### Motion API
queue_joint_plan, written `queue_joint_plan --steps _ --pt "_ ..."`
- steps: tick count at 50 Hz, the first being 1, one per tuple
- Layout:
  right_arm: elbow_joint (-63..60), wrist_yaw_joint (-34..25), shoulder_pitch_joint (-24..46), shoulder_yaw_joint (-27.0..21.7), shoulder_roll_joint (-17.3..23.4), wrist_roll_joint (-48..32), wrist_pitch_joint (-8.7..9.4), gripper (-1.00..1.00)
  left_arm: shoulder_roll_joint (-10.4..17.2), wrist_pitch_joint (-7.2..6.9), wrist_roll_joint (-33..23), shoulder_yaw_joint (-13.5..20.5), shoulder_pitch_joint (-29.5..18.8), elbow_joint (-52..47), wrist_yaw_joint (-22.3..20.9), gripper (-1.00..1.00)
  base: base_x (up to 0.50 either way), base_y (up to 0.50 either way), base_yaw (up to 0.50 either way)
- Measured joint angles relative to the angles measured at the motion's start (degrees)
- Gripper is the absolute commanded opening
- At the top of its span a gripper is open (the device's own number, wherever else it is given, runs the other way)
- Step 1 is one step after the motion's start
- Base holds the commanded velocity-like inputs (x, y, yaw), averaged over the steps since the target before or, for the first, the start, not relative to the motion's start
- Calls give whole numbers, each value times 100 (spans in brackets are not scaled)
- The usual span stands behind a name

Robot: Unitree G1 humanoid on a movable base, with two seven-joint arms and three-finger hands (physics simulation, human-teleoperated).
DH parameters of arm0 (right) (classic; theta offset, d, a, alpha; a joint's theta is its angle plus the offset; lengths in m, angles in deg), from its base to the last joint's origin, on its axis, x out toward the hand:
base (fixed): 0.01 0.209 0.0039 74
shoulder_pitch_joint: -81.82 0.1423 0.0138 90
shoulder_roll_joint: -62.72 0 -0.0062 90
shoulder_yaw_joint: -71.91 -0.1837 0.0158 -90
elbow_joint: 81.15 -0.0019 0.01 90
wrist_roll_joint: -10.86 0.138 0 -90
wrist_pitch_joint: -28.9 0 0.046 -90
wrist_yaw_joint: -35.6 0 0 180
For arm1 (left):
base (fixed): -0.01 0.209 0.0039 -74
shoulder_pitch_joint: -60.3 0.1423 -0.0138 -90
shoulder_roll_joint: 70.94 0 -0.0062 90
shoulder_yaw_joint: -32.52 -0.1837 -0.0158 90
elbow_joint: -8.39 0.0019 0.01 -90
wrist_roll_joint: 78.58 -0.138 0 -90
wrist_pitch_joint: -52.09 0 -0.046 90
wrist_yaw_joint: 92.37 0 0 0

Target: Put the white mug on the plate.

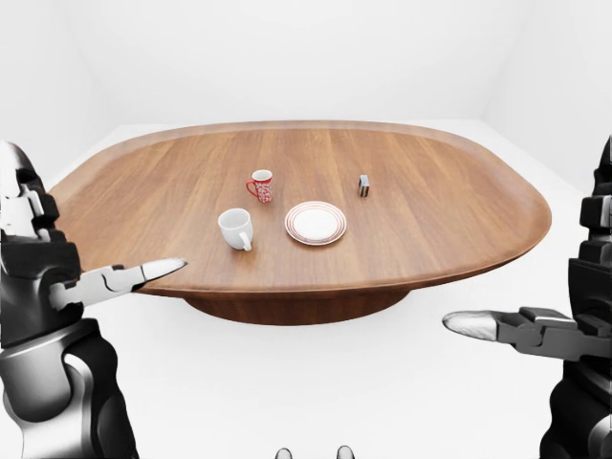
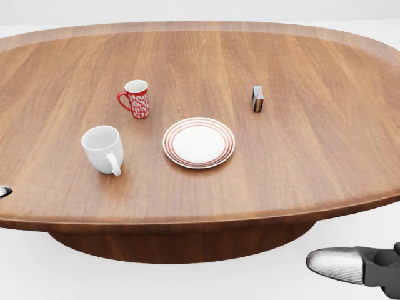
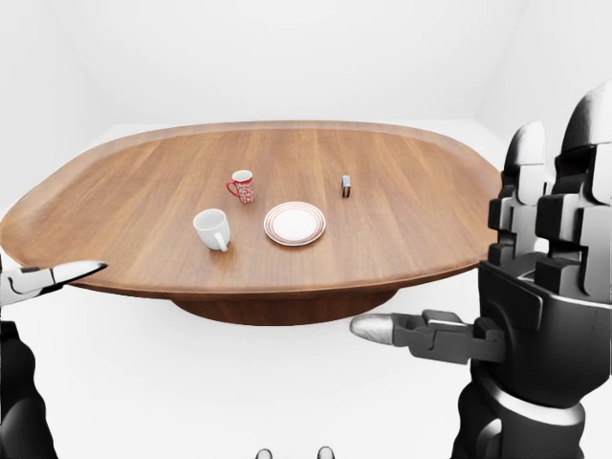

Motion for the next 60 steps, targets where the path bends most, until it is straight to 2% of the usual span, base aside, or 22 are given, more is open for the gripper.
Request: queue_joint_plan --steps 7,12,18,40,49,60 --pt "3 -59 -91 -235 -42 22 0 100 111 0 201 268 -24 -289 61 100 0 0 0" --pt "3 -91 -145 -285 -53 -49 0 100 153 0 271 356 -33 -365 94 100 0 3 0" --pt "3 -144 -191 -316 -61 -174 0 100 180 0 319 405 -41 -420 120 100 9 47 0" --pt "3 -268 -251 -316 -102 -343 0 100 203 0 342 432 -58 -437 172 100 10 44 0" --pt "4 -270 -268 -307 -119 -338 0 100 202 0 339 430 -53 -426 179 100 13 0 0" --pt "6 -279 -304 -299 -131 -284 0 100 191 0 330 418 -42 -426 175 100 49 -1 0"
